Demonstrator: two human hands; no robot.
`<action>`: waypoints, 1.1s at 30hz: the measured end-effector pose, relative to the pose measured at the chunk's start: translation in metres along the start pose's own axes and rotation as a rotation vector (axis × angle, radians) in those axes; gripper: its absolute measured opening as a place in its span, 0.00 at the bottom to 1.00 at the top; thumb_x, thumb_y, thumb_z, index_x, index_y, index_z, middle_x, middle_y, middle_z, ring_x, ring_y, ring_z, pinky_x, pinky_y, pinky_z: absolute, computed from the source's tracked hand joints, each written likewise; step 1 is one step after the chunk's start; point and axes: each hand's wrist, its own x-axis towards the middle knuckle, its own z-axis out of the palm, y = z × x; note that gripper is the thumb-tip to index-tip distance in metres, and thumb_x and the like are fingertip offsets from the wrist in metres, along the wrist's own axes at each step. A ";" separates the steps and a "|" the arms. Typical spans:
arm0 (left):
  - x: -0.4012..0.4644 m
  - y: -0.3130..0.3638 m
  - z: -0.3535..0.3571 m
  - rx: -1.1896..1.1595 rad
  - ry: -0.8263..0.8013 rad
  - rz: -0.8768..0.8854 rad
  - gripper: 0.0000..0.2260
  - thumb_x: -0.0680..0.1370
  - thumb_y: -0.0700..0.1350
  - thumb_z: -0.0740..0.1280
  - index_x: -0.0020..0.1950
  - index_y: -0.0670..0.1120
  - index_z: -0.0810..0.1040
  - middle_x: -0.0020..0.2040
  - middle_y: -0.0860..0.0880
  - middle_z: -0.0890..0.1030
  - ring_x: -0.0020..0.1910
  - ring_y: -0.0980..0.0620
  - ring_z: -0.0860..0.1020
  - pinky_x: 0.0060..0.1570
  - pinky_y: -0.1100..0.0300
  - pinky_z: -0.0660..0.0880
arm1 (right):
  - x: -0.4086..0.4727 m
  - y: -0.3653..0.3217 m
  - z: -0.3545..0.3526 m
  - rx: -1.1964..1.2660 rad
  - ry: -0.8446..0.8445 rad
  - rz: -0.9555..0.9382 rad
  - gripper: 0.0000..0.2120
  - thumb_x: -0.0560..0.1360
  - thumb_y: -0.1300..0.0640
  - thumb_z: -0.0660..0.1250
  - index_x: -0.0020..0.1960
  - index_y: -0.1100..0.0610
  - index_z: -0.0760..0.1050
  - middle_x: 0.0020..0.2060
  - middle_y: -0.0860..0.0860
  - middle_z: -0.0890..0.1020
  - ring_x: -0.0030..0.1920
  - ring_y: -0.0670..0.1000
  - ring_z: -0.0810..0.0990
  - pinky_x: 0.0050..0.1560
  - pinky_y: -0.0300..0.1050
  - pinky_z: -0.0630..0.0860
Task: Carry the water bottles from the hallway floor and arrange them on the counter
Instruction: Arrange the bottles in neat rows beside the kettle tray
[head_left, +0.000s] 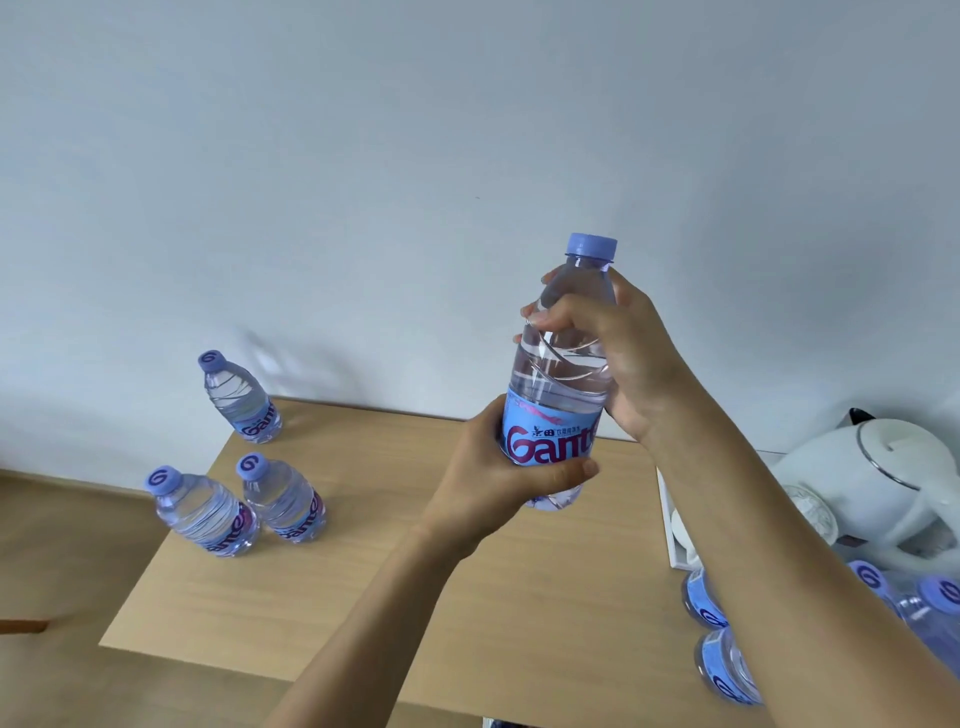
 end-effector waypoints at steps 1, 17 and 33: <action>0.000 -0.002 -0.001 0.008 0.009 0.005 0.19 0.65 0.39 0.80 0.52 0.40 0.78 0.41 0.43 0.83 0.36 0.50 0.81 0.34 0.60 0.77 | 0.001 0.001 0.000 -0.024 -0.008 -0.008 0.10 0.60 0.60 0.74 0.39 0.53 0.76 0.38 0.55 0.80 0.43 0.59 0.79 0.49 0.54 0.76; 0.021 -0.056 0.008 0.167 -0.090 -0.137 0.21 0.67 0.38 0.79 0.56 0.42 0.75 0.46 0.44 0.84 0.40 0.52 0.82 0.38 0.57 0.80 | -0.024 0.050 -0.044 -0.368 0.228 0.010 0.07 0.72 0.54 0.75 0.49 0.53 0.83 0.43 0.45 0.86 0.45 0.45 0.85 0.46 0.39 0.78; 0.073 -0.176 0.048 0.253 -0.146 -0.330 0.30 0.67 0.32 0.76 0.65 0.43 0.72 0.58 0.46 0.80 0.57 0.48 0.78 0.56 0.52 0.78 | -0.048 0.147 -0.116 -0.512 0.327 0.178 0.11 0.63 0.51 0.80 0.42 0.52 0.82 0.31 0.53 0.77 0.34 0.46 0.72 0.38 0.40 0.68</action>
